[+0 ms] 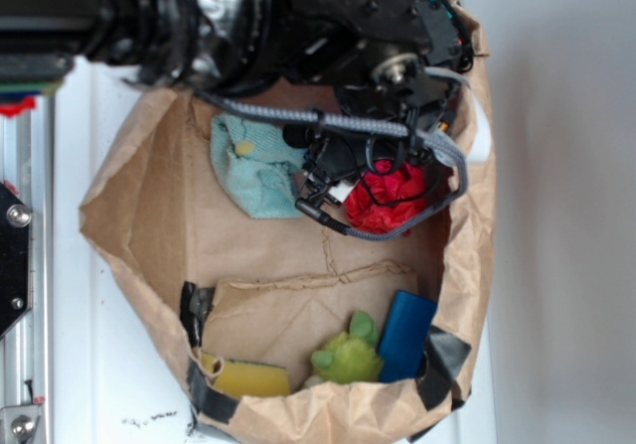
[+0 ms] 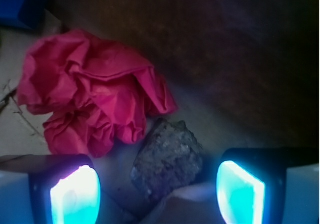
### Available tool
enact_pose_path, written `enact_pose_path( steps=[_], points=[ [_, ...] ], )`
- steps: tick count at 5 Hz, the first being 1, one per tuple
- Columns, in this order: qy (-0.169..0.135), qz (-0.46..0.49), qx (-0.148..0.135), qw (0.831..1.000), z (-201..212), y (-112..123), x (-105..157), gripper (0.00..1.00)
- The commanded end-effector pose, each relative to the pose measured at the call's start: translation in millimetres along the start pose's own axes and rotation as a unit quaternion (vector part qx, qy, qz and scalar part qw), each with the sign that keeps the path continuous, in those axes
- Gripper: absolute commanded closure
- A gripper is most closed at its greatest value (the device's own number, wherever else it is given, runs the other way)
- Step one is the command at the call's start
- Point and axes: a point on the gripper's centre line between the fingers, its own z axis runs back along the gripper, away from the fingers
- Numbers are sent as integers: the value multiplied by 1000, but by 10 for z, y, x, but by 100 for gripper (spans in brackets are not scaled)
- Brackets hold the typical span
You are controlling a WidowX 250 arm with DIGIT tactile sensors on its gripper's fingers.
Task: Grab the rock.
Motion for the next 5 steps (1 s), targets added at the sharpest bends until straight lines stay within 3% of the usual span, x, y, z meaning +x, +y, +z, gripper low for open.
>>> enact_pose_path(
  steps=[1, 5],
  points=[
    [-7, -18, 22, 1000, -62, 82, 130, 0],
    [5, -30, 43, 999, -251, 64, 206, 0]
  ],
)
